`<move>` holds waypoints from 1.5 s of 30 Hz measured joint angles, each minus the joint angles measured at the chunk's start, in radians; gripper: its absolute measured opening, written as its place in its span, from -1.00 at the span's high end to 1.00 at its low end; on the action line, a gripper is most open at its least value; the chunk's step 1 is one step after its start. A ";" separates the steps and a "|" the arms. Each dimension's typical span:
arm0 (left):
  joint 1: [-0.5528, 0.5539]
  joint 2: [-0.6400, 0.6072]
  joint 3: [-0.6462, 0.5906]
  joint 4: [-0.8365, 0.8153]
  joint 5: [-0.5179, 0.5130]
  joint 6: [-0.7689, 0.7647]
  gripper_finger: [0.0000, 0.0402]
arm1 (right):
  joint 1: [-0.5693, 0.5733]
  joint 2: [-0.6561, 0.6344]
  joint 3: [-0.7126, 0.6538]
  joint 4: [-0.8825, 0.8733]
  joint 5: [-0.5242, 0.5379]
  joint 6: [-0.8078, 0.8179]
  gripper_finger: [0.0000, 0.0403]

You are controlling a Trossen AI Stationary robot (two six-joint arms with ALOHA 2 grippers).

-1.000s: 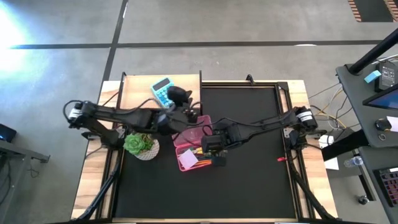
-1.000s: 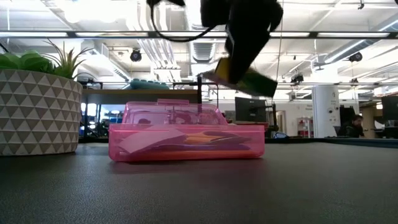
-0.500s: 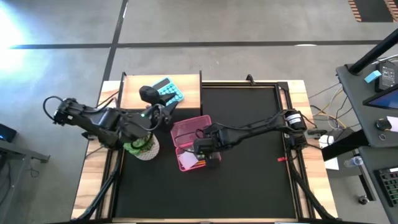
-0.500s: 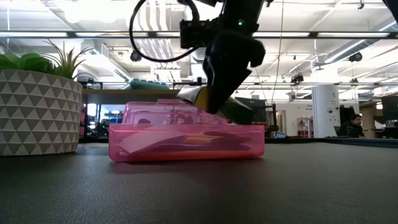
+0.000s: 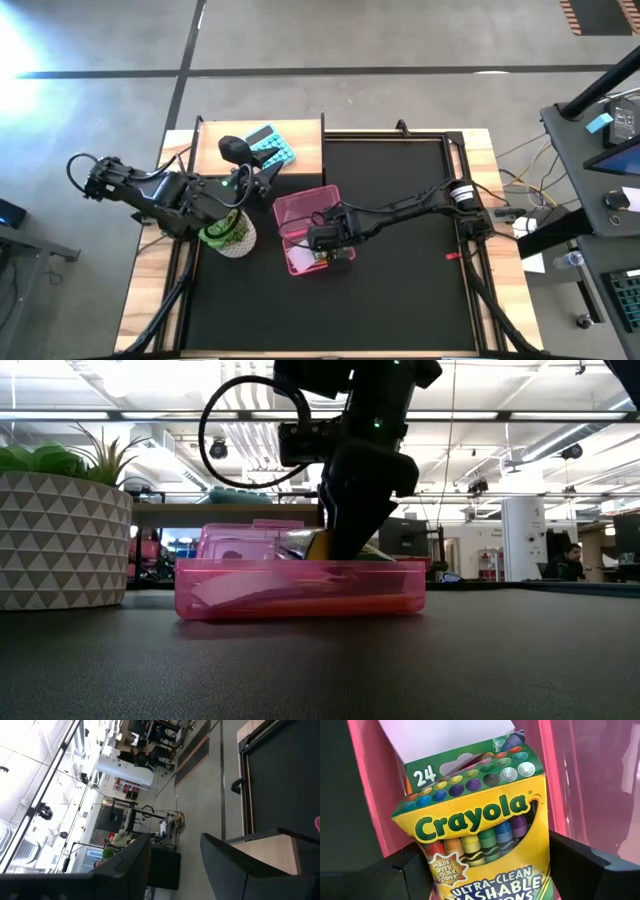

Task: Pack school essentials
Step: Put the crayon box into the pink box, then close the pink box

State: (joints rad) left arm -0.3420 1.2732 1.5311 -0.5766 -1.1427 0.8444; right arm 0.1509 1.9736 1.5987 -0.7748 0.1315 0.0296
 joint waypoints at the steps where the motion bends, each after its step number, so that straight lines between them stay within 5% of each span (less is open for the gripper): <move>1: 0.000 0.000 0.000 0.000 -0.002 0.000 0.22 | 0.001 0.000 0.000 -0.001 0.000 0.001 -0.52; 13: 0.000 0.000 0.000 0.000 -0.015 0.001 0.22 | -0.002 0.000 0.000 -0.008 -0.008 0.005 -0.53; 23: 0.000 0.000 0.000 0.000 -0.015 0.002 0.22 | -0.016 0.000 0.000 -0.047 -0.030 0.023 -0.80; 31: 0.000 0.000 0.000 0.000 -0.015 0.002 0.22 | -0.019 -0.019 0.000 -0.067 -0.035 0.038 -0.83; 45: -0.014 -0.051 0.001 -0.020 -0.066 0.002 0.22 | -0.025 -0.257 -0.020 -0.081 -0.034 -0.031 -0.83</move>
State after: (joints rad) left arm -0.3559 1.2220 1.5318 -0.5970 -1.2083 0.8463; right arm 0.1257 1.7161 1.5787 -0.8559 0.0971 -0.0010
